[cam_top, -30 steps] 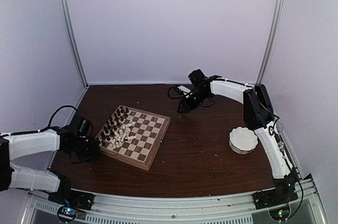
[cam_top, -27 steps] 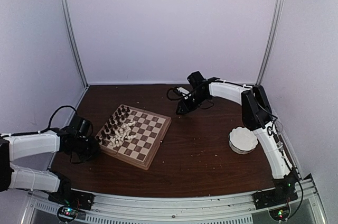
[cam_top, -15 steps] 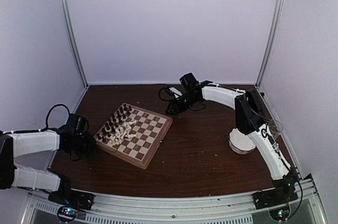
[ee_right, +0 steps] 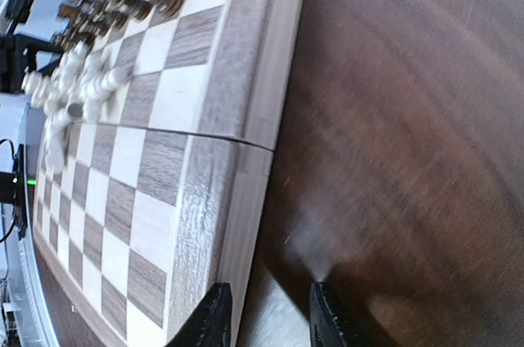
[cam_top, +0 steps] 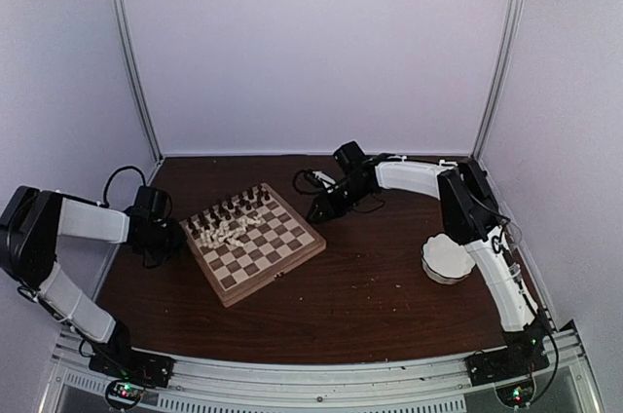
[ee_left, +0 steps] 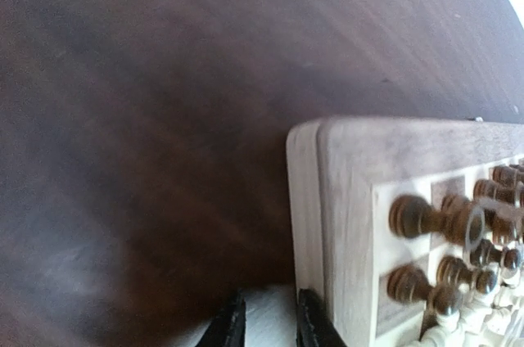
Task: Set up the chess pieces on the board
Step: Move the chessboard to the center of the board.
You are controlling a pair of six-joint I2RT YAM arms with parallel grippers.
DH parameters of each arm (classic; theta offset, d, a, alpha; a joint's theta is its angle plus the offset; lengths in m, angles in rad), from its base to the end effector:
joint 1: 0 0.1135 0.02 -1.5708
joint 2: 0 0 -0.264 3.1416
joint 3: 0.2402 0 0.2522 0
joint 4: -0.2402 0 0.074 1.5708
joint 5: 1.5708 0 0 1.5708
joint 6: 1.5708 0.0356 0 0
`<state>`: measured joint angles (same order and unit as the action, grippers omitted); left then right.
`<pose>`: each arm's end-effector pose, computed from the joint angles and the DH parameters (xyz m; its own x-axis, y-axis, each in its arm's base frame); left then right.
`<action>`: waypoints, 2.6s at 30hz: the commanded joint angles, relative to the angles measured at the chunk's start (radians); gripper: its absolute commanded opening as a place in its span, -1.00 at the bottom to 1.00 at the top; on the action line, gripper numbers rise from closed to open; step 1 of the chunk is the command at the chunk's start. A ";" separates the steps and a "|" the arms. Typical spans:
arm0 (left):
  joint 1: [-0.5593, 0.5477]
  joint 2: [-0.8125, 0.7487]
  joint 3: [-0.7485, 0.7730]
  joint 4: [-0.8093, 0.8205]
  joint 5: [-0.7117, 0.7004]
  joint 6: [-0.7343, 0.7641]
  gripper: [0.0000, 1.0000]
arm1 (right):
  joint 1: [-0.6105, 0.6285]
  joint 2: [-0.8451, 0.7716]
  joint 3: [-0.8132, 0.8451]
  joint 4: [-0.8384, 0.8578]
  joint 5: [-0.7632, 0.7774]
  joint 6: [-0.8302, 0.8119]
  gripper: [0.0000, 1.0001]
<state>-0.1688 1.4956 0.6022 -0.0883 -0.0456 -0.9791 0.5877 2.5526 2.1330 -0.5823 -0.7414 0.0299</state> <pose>0.2579 -0.0423 0.1324 -0.5757 -0.7430 -0.3414 -0.6006 0.6676 -0.4400 0.4375 0.3203 0.1307 -0.7221 -0.4546 -0.5215 -0.6904 0.4259 0.5848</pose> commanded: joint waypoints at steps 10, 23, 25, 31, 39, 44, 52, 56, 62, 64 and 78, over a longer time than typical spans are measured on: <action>-0.056 0.179 0.055 0.217 0.260 0.123 -0.54 | 0.039 -0.121 -0.258 -0.085 -0.051 -0.069 -0.33; -0.211 0.272 0.144 0.253 0.311 0.128 -0.54 | -0.020 -0.250 -0.415 -0.228 -0.036 -0.177 -0.40; -0.234 0.289 0.166 0.255 0.311 0.135 -0.54 | -0.032 -0.287 -0.473 -0.211 -0.032 -0.179 -0.40; -0.311 0.332 0.237 0.244 0.310 0.132 -0.54 | -0.039 -0.368 -0.572 -0.240 -0.015 -0.220 -0.40; -0.398 0.387 0.330 0.219 0.303 0.124 -0.54 | -0.076 -0.433 -0.639 -0.297 0.005 -0.265 -0.42; -0.438 0.394 0.352 0.214 0.292 0.114 -0.54 | -0.125 -0.503 -0.691 -0.333 0.017 -0.301 -0.41; -0.510 0.374 0.336 0.207 0.252 0.089 -0.55 | -0.186 -0.552 -0.766 -0.324 0.032 -0.318 -0.42; -0.552 0.344 0.316 0.199 0.222 0.078 -0.55 | -0.190 -0.569 -0.771 -0.311 0.070 -0.327 -0.42; -0.596 0.281 0.259 0.183 0.171 0.045 -0.55 | -0.194 -0.561 -0.727 -0.275 0.121 -0.326 -0.42; -0.597 0.248 0.229 0.168 0.145 0.030 -0.55 | -0.193 -0.540 -0.698 -0.269 0.112 -0.313 -0.42; -0.598 -0.163 0.241 -0.244 -0.106 0.238 -0.13 | -0.234 -0.621 -0.628 -0.341 0.101 -0.326 -0.42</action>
<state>-0.7677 1.3750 0.7826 -0.1982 -0.0700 -0.8837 0.3981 2.0468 1.5059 -0.9028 -0.6201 -0.2829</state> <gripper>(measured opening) 0.409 0.284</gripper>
